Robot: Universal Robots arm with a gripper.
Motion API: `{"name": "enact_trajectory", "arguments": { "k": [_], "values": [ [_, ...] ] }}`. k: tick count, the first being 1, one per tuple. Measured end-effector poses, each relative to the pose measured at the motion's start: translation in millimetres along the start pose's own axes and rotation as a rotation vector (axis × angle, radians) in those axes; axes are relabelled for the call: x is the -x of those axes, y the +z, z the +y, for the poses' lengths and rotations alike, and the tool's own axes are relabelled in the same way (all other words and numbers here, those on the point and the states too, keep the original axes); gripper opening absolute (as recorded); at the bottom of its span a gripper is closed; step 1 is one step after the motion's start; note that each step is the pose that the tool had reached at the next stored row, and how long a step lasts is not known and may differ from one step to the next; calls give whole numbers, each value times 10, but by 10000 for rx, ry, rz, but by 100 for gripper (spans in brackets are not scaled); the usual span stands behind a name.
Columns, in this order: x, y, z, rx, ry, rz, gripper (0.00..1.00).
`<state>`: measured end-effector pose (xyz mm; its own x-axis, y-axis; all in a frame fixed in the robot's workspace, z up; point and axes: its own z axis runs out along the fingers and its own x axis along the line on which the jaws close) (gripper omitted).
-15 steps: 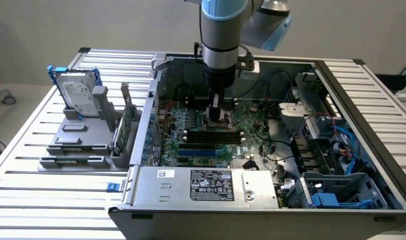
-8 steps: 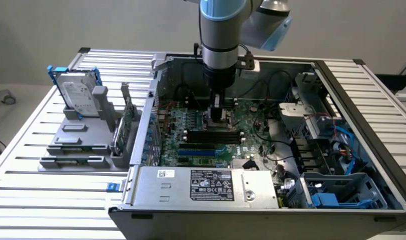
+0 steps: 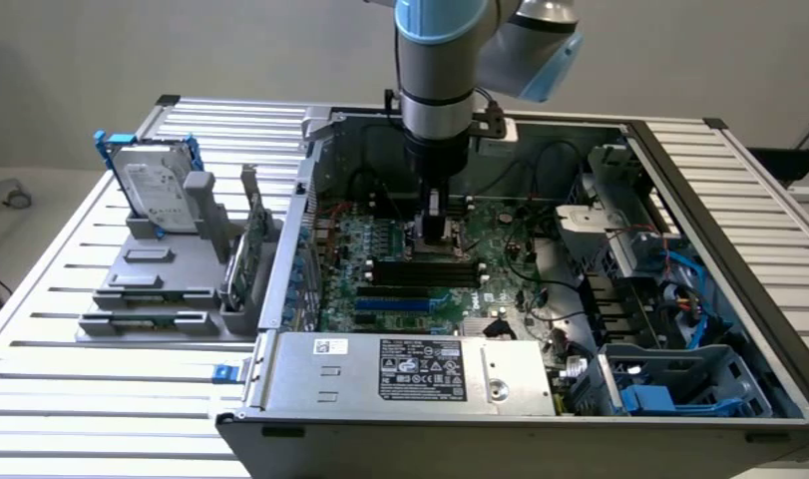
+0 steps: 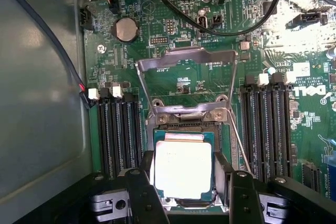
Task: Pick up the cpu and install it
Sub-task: 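Place the cpu into insertion slot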
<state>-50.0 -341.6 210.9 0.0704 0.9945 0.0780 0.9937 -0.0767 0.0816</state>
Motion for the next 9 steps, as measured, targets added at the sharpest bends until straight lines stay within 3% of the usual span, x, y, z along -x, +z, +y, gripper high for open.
{"name": "enact_trajectory", "arguments": {
  "k": [9],
  "values": [
    [22, 3, -9, -32, -511, 31, 54]
  ]
}}
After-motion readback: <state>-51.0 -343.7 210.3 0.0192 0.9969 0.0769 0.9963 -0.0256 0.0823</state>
